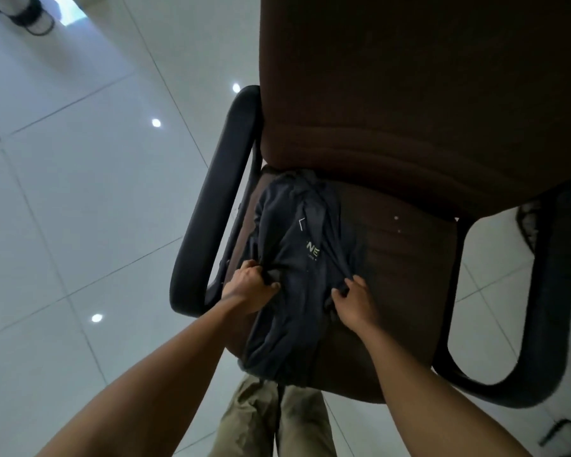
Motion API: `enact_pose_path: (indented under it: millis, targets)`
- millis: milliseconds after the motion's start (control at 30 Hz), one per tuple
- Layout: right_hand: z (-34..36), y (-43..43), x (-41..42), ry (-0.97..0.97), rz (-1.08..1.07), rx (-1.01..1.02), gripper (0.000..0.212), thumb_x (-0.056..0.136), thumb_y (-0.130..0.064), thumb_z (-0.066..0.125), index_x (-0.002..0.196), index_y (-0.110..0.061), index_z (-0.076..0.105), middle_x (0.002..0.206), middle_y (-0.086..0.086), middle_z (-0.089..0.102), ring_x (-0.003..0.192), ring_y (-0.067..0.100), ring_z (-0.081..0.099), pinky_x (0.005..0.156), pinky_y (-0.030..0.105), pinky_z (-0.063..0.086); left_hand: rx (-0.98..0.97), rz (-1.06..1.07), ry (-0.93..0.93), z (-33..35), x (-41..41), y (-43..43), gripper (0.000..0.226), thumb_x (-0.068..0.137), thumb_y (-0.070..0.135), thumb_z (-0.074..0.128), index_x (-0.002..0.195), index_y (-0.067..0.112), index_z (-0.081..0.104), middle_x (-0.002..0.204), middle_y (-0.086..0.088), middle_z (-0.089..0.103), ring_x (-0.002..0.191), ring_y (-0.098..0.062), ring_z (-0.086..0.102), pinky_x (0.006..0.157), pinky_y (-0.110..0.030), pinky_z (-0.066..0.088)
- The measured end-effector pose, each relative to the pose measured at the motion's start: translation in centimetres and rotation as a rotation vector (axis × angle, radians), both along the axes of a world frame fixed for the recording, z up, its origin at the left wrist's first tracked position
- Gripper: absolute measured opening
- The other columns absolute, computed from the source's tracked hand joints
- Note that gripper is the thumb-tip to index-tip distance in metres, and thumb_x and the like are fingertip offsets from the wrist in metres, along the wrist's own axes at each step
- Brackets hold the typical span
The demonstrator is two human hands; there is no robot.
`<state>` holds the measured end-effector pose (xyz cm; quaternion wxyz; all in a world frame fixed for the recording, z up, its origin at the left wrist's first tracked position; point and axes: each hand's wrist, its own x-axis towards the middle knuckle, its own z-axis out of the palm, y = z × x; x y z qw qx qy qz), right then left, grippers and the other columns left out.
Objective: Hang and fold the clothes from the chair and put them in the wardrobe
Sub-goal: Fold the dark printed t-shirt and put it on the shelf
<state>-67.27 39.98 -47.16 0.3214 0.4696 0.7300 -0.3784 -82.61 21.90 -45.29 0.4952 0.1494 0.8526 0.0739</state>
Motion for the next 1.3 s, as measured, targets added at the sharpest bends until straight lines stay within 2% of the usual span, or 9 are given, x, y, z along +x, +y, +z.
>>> enact_pose_path:
  millis: [100,167,300,467,667,800,933,1067,1300]
  targets:
    - [1.0,1.1,4.2,-0.119,-0.054,0.016,0.053,0.101,-0.038,0.051,0.142,-0.005,0.051,0.155,0.010,0.037,0.134,0.032,0.047,0.110,0.040,0.039,-0.070,0.035,-0.051,1.2,1.7,-1.8,0.062,0.088,0.056,0.058,0.131,0.012,0.055,0.136,-0.008,0.046,0.109,-0.025,0.056,0.095,-0.040,0.052]
    - [1.2,1.7,6.7,-0.158,-0.072,-0.002,0.039,0.097,-0.036,0.056,0.112,-0.002,0.065,0.133,0.019,0.058,0.116,0.036,0.059,0.097,0.038,0.048,-0.133,0.043,-0.072,1.7,2.7,-2.6,0.068,0.086,0.059,0.059,0.133,0.011,0.050,0.129,-0.008,0.049,0.104,-0.024,0.057,0.092,-0.040,0.053]
    - [1.8,2.6,7.7,-0.123,-0.064,0.015,0.041,0.092,-0.032,0.061,0.057,-0.018,0.048,0.079,0.012,0.062,0.086,0.035,0.067,0.080,0.035,0.052,-0.197,-0.012,-0.039,2.0,3.1,-2.7,0.075,0.083,0.067,0.057,0.136,0.016,0.048,0.127,-0.007,0.047,0.106,-0.025,0.055,0.090,-0.042,0.054]
    - [0.8,3.5,3.2,0.083,-0.016,0.228,0.018,0.091,-0.039,0.063,0.093,-0.023,0.071,0.128,0.003,0.054,0.112,0.028,0.059,0.096,0.044,0.050,0.037,0.010,0.258,1.4,0.6,1.2,0.059,0.085,0.058,0.060,0.130,0.021,0.053,0.141,-0.010,0.041,0.127,-0.033,0.041,0.101,-0.048,0.044]
    - [-3.7,5.8,-3.3,0.149,0.066,0.136,0.029,0.096,-0.036,0.058,0.124,-0.028,0.062,0.158,0.004,0.027,0.143,0.028,0.034,0.115,0.051,0.033,0.136,-0.146,0.341,-2.3,-4.4,5.9,0.040,0.092,0.039,0.058,0.130,0.026,0.059,0.152,-0.010,0.031,0.140,-0.037,0.025,0.111,-0.054,0.034]
    - [-4.4,6.3,-4.8,0.104,0.194,0.162,0.033,0.095,-0.023,0.058,0.127,-0.027,0.061,0.150,0.008,0.032,0.139,0.030,0.032,0.113,0.049,0.035,0.105,-0.211,0.213,-4.6,-6.6,7.0,0.034,0.094,0.020,0.054,0.124,0.034,0.064,0.156,-0.007,0.020,0.139,-0.036,0.026,0.117,-0.045,0.028]
    - [-4.2,6.7,-4.6,0.166,0.197,0.091,0.035,0.092,-0.005,0.055,0.119,-0.023,0.068,0.135,0.010,0.053,0.117,0.029,0.057,0.097,0.032,0.047,0.179,-0.153,0.190,-3.9,-6.9,7.1,0.038,0.092,0.004,0.052,0.115,0.026,0.072,0.140,-0.011,0.042,0.123,-0.028,0.050,0.105,-0.018,0.031]
    - [-1.9,6.8,-3.6,0.254,0.058,0.006,0.035,0.088,-0.001,0.055,0.101,-0.030,0.072,0.116,0.004,0.071,0.099,0.022,0.068,0.084,0.032,0.056,0.217,-0.129,0.107,-1.1,-6.3,7.3,0.044,0.089,0.002,0.052,0.117,0.029,0.072,0.134,-0.008,0.060,0.117,-0.027,0.059,0.102,-0.025,0.042]
    - [8.4,8.8,-1.7,0.547,-0.123,0.171,0.023,0.088,-0.009,0.066,0.105,-0.020,0.076,0.108,0.000,0.060,0.095,0.016,0.062,0.081,0.028,0.051,0.538,0.003,0.304,8.3,-6.1,8.2,0.022,0.085,0.016,0.071,0.102,0.027,0.077,0.105,0.002,0.072,0.094,-0.014,0.067,0.085,-0.024,0.049]
